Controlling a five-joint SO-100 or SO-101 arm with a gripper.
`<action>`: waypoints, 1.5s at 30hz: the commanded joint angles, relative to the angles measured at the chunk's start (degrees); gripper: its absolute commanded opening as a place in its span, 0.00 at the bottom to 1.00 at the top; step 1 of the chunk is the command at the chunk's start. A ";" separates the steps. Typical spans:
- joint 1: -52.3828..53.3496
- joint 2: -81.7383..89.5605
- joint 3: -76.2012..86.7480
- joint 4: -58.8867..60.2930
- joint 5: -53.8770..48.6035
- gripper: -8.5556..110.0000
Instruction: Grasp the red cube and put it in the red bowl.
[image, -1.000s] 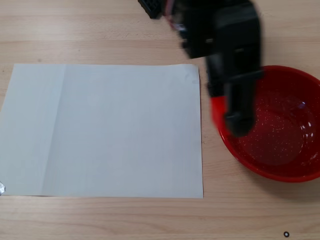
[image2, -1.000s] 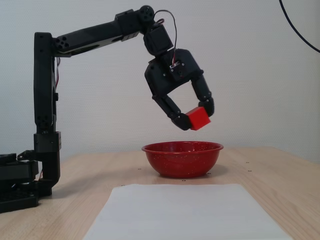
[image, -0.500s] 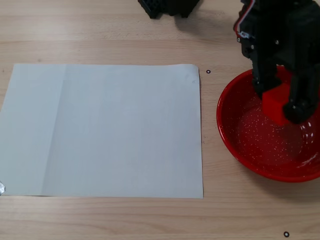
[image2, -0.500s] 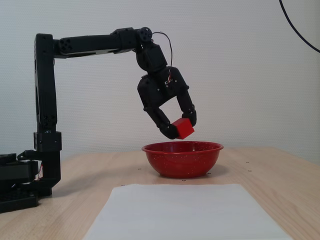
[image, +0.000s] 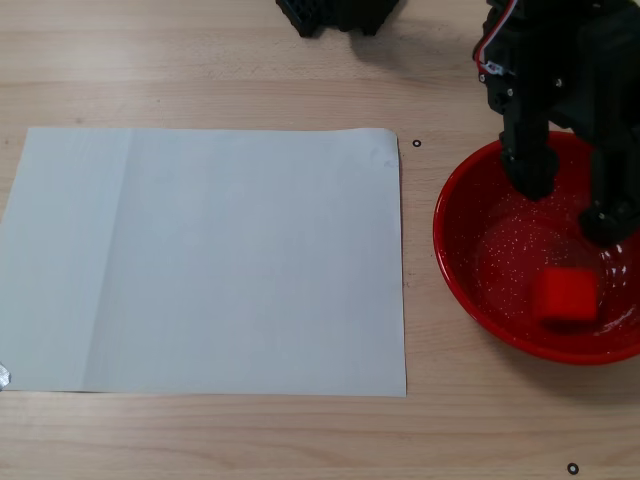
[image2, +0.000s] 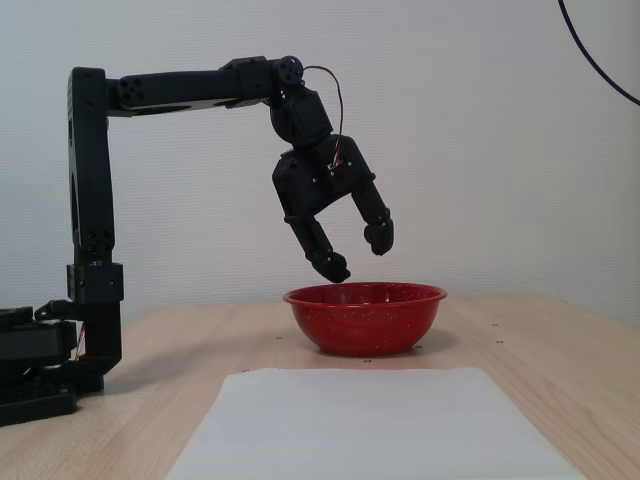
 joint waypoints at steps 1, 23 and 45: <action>-0.53 7.91 -6.77 0.35 -1.32 0.20; -11.51 24.17 8.61 -2.11 0.44 0.07; -23.55 54.14 53.17 -27.42 1.58 0.07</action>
